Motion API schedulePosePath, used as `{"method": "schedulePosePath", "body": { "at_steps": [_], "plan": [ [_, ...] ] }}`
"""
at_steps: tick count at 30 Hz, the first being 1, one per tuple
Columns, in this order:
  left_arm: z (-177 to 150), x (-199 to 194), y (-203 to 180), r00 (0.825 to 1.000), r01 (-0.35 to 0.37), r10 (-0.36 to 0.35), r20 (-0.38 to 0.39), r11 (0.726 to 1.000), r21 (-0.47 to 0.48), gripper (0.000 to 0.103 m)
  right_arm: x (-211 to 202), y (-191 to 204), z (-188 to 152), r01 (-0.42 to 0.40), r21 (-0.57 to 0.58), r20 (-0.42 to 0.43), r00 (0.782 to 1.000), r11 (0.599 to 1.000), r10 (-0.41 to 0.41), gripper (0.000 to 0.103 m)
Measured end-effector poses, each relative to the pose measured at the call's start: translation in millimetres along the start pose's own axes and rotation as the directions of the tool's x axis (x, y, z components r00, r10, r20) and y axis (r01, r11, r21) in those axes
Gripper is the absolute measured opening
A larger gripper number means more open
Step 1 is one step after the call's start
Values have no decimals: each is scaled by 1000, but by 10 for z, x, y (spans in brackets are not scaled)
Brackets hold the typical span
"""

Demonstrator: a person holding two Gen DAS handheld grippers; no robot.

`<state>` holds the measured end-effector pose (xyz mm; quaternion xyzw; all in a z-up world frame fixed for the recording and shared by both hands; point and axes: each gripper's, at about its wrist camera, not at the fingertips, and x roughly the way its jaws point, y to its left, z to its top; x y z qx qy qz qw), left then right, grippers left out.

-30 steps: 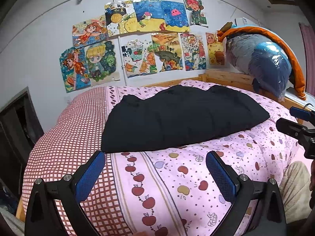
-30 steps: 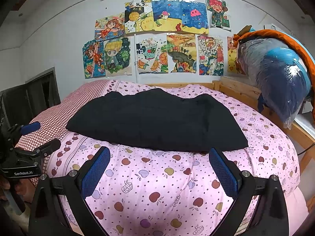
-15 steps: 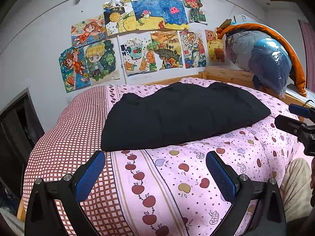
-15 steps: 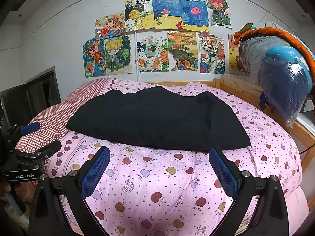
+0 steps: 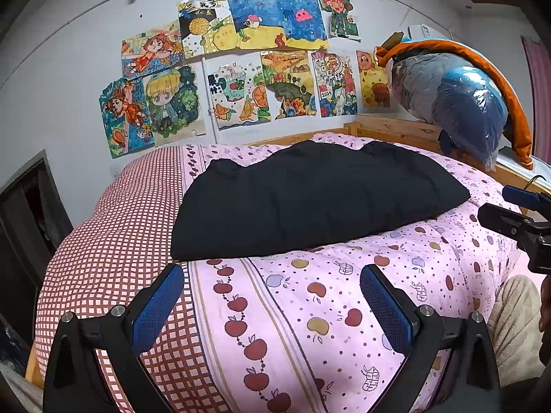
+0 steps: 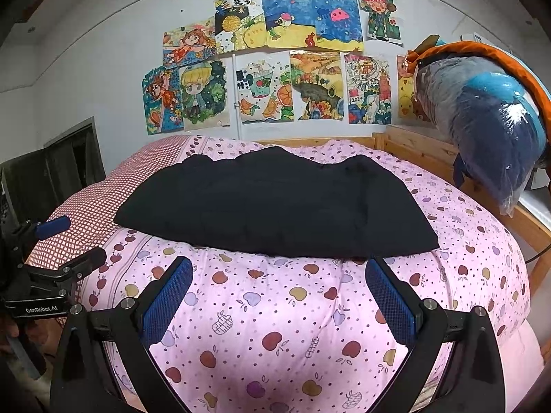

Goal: Fold large clothes

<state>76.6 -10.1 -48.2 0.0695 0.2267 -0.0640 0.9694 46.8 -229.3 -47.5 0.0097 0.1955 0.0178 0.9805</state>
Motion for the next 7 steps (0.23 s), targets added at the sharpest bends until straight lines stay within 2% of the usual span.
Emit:
{"method": "schedulePosePath", "body": {
  "at_steps": [7],
  "plan": [
    [-2, 30, -24, 1000, -3, 3, -15, 1000, 11, 103, 13, -39, -34, 1, 7, -7, 1000, 1000, -1, 99]
  ]
}}
